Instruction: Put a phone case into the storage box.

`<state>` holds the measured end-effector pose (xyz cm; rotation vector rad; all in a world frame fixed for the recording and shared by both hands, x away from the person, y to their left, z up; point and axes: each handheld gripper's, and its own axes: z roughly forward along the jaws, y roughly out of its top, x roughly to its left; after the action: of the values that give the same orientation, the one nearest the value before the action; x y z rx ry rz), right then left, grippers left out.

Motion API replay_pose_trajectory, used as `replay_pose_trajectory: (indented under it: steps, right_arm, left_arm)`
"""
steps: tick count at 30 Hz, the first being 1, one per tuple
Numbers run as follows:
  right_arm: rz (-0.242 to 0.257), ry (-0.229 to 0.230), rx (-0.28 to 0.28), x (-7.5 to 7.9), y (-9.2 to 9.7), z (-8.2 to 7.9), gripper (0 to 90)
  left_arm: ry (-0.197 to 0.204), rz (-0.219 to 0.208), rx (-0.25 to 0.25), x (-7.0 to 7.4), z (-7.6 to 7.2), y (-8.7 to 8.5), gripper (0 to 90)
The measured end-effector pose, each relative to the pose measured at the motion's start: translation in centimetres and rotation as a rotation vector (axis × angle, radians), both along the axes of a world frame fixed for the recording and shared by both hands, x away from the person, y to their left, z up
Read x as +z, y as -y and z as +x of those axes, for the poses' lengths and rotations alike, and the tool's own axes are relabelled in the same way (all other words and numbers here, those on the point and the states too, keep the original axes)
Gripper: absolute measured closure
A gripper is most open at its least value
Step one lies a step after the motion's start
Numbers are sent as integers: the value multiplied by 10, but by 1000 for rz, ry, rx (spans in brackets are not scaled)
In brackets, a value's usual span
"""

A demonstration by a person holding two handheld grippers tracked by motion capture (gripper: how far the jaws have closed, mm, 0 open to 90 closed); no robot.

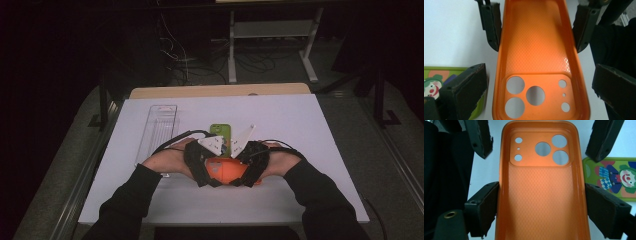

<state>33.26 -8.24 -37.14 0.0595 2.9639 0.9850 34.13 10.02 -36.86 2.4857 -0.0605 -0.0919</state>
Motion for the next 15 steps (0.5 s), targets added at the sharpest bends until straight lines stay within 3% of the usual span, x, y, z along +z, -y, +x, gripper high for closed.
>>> replay_pose_trajectory:
  steps: [7,9,11,13,15]
  right_arm:
    - [4,18,10,2,-2,-1,151]
    - [2,20,10,2,-1,0,151]
    - [1,16,5,3,-1,-1,151]
    - [9,-3,-8,3,-2,-3,151]
    - [11,-3,-6,3,-2,-3,151]
  left_arm:
    - [-7,33,9,-6,-1,3,0]
    - [15,63,-10,-6,1,3,0]
    - [-6,46,10,-8,-1,4,0]
    - [0,54,7,-9,-1,4,0]
    - [3,58,7,-8,-1,4,60]
